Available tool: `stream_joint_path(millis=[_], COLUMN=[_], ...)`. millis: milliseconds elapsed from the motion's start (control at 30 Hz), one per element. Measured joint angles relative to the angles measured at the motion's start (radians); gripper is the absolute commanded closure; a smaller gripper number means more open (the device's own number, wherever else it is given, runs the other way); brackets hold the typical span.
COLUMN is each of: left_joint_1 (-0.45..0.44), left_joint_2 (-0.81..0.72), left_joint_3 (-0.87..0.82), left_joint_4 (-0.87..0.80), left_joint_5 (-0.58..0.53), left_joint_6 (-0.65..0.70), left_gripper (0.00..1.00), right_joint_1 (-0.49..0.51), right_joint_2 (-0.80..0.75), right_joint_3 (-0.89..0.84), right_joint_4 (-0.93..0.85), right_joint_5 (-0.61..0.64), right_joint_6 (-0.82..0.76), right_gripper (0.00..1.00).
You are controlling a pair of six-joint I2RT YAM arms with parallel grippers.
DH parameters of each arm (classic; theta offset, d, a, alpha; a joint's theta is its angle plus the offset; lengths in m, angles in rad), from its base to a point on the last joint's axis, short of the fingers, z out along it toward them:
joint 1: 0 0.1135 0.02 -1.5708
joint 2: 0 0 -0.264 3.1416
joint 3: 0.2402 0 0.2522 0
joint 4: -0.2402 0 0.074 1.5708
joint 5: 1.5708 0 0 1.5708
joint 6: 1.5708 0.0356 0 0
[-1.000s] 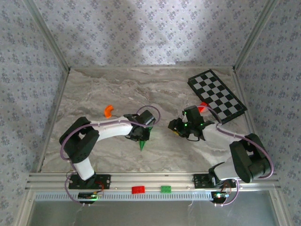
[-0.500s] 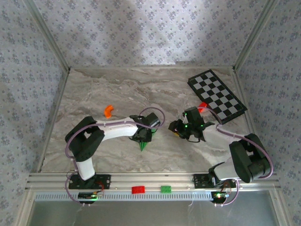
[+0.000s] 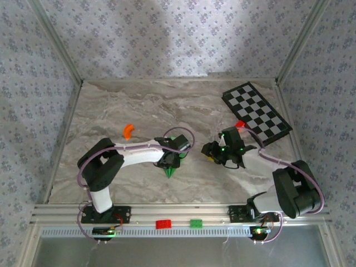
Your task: Fold a paper plane with a square sheet of paper (pick it up from the middle)
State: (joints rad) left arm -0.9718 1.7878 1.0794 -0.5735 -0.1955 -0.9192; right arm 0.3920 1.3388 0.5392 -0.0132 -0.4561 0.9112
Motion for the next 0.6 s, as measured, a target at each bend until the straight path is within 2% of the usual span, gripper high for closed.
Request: stream_joint_path(millis=[167,367,467,600], left_joint_1=[0.0,-0.006,-0.006,-0.006], left_joint_2=[-0.005,-0.039,-0.079,-0.145], left_joint_3=[0.0,0.008,0.024,0.039], left_joint_4=[-0.001,-0.043,-0.059,-0.074], left_joint_5=[0.0,-0.011,-0.023,-0.042], left_joint_6=[-0.018,-0.034,-0.047,-0.061], left_gripper=[0.55,0.49,0.4,0.39], right_joint_1=[-0.011,-0.015,-0.021,-0.042], right_joint_2=[-0.013,-0.045,-0.069,-0.102], right_joint_3=[0.0,0.0,0.003,0.013], right_joint_4=[-0.006,-0.029,-0.06,-0.121], right_joint_5=[-0.009,-0.008,-0.003,0.008], right_joint_6=[-0.011,-0.021,-0.036,-0.066], right_gripper=[0.56,0.56,0.55,0.54])
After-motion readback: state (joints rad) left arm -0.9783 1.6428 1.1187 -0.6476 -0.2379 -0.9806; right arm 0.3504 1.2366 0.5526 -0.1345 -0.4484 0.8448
